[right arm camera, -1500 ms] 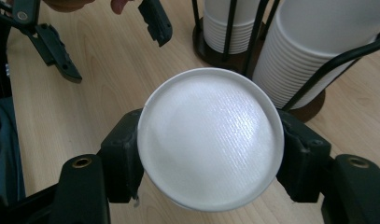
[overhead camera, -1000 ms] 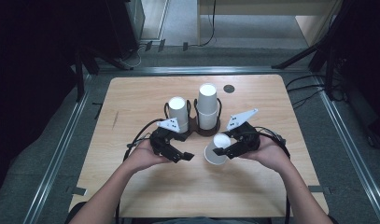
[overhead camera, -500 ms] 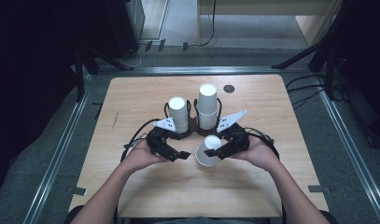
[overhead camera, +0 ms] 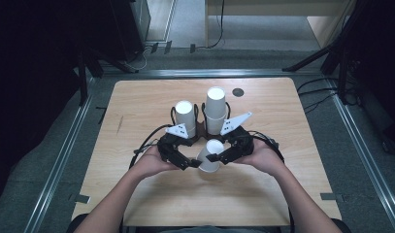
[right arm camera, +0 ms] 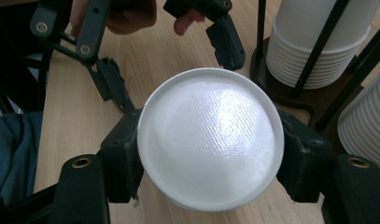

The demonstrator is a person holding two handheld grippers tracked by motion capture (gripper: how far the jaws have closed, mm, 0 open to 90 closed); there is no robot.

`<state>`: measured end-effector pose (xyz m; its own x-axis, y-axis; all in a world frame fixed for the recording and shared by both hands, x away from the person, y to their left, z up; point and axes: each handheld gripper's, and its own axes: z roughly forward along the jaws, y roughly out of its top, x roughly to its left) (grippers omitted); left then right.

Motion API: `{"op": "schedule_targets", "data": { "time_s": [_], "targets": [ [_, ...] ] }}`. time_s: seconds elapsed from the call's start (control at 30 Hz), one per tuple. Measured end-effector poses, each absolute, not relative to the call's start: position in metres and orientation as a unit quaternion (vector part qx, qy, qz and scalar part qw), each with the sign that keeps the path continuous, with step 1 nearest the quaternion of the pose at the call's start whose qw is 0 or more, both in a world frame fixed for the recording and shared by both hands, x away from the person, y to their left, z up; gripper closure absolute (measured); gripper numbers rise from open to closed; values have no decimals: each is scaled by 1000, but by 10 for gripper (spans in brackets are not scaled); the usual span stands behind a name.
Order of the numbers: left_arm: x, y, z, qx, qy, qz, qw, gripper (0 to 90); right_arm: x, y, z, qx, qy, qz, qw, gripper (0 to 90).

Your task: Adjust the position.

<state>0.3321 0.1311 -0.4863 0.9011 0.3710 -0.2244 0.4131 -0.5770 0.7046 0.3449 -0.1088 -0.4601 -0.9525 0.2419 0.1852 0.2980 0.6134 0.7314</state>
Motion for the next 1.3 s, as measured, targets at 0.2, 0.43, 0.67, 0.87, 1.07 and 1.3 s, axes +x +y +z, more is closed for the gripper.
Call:
{"op": "schedule_targets", "data": {
  "time_s": [0.2, 0.43, 0.67, 0.87, 1.07, 1.3],
  "targets": [
    [329, 123, -490, 893, 204, -31, 400, 89, 344, -104, -458, -148, -895, -419, 38, 339],
    [327, 114, -490, 892, 184, -35, 411, 89, 339, -102, -447, -141, -889, -433, 44, 340],
    [324, 110, -489, 891, 163, -27, 422, 116, 336, -101, -438, -133, -883, -448, 45, 341],
    [322, 114, -485, 891, 140, -9, 433, 229, 336, -103, -436, -135, -877, -458, 53, 345],
    [323, 115, -484, 895, 128, -28, 427, 321, 339, -105, -437, -144, -874, -458, 70, 352],
    [326, 120, -482, 897, 138, -39, 417, 341, 339, -105, -440, -149, -876, -454, 58, 288]
  ]
}}
